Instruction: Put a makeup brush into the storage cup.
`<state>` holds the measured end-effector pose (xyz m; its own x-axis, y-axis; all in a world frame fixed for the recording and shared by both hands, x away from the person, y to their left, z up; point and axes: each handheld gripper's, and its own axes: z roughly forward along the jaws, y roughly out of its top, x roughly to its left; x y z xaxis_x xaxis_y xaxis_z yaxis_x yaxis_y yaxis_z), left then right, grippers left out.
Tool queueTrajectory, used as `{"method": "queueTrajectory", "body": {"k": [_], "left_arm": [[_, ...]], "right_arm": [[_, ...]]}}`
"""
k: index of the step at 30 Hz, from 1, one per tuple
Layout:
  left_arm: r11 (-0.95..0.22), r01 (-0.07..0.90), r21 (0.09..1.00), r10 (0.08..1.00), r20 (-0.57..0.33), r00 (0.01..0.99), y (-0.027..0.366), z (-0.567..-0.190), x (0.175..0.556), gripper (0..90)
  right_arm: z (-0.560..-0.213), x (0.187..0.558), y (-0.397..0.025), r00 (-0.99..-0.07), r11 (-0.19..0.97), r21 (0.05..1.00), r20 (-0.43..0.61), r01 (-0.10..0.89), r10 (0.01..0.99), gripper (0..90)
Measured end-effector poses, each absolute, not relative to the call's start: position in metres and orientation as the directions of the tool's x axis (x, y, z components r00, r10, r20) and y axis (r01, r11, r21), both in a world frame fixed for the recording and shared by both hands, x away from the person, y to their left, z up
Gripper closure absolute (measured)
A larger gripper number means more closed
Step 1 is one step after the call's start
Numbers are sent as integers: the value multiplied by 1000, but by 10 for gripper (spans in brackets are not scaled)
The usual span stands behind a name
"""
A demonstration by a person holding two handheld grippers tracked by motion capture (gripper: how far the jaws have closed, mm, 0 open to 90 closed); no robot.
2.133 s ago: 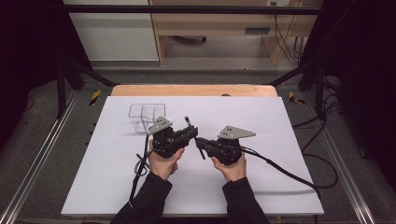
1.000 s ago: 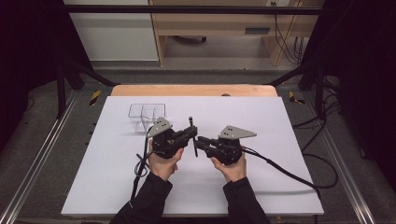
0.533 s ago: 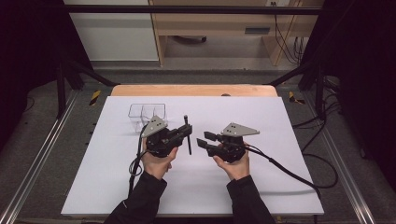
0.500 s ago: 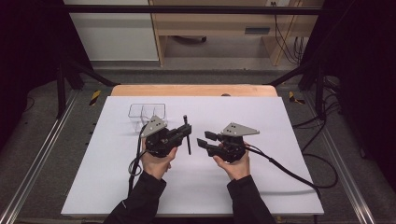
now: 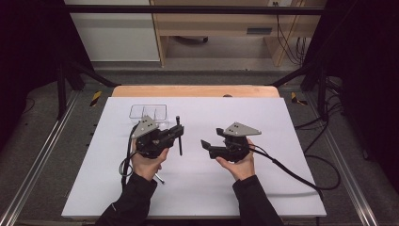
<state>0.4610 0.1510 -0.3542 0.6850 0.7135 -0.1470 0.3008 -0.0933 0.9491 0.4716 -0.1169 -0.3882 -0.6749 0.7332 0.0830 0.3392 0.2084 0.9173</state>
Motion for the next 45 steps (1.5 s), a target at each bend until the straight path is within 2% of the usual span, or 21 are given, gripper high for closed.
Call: {"method": "queueTrajectory", "body": {"k": [4, 14, 45], "left_arm": [[-104, 302, 948, 721, -137, 679, 159, -353, 461, 831], [-114, 294, 949, 733, -120, 670, 173, -350, 461, 831], [-136, 298, 945, 780, -83, 621, 206, -342, 466, 831]], "right_arm": [[-390, 472, -120, -661, 237, 908, 56, 345, 748, 220], [-391, 472, -133, -623, 227, 907, 47, 354, 781, 164], [-406, 462, -178, -560, 216, 891, 50, 399, 827, 109]]}}
